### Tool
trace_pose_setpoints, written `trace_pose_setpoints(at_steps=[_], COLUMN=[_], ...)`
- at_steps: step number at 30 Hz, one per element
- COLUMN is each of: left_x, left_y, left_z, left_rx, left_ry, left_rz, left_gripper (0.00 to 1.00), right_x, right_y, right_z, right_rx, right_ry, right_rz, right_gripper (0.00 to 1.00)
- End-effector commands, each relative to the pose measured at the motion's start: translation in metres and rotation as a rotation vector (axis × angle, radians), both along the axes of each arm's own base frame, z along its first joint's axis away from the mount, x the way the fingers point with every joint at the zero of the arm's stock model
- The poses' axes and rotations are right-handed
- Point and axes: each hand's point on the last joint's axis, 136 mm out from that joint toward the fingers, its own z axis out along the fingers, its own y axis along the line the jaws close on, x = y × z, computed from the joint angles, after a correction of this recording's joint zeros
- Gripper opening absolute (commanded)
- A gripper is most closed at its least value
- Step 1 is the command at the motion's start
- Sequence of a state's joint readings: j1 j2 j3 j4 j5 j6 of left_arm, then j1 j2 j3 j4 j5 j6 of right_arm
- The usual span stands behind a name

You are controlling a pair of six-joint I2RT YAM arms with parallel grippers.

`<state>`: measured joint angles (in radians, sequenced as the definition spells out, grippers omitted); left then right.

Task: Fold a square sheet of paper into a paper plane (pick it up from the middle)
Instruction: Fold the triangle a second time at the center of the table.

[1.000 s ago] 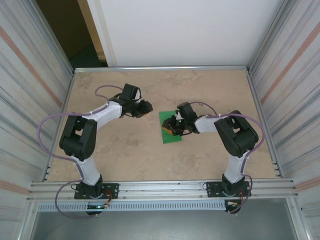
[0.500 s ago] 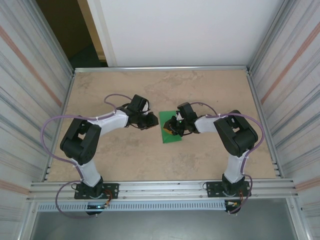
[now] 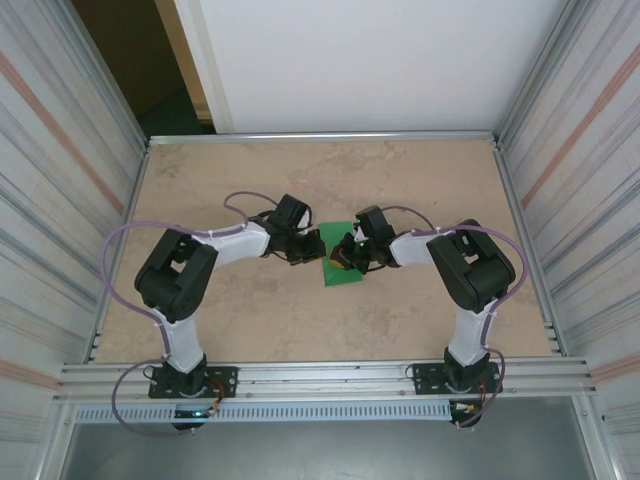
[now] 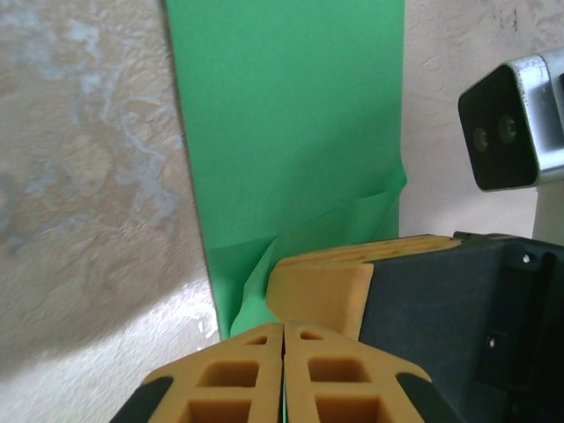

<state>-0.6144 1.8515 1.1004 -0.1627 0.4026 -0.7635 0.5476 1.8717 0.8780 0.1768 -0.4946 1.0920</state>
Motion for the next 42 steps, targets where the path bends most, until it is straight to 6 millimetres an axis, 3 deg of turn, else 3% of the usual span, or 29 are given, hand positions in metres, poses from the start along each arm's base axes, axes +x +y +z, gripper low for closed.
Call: trace_pose_setpoints(at_steps=[1, 18, 27, 30, 37, 42], left_x=[0.005, 0.008, 0.003, -0.003, -0.007, -0.006], left_y=[-0.012, -0.005, 0.008, 0.013, 0.018, 0.015], left_z=[0.006, -0.021, -0.036, -0.045, -0.052, -0.050], left_rx=[-0.016, 0.091, 0.168, 0.192, 0.228, 0.232], left_ry=[-0.011, 0.027, 0.055, 0.075, 0.087, 0.081], left_rz=[-0.021, -0.006, 0.006, 0.002, -0.025, -0.057], left_gripper=[0.09, 0.04, 0.03, 0.03, 0.02, 0.02], right_x=[-0.020, -0.021, -0.020, -0.017, 0.003, 0.004], right_y=[-0.020, -0.020, -0.018, -0.015, -0.012, -0.021], right_z=[-0.036, -0.037, -0.033, -0.022, 0.038, 0.043], right_rx=[-0.086, -0.074, -0.060, -0.032, 0.044, -0.022], right_ry=[0.121, 0.124, 0.117, 0.093, -0.067, -0.127], right_rz=[-0.030, -0.035, -0.033, -0.026, 0.031, 0.092], right_gripper=[0.03, 0.01, 0.01, 0.02, 0.07, 0.06])
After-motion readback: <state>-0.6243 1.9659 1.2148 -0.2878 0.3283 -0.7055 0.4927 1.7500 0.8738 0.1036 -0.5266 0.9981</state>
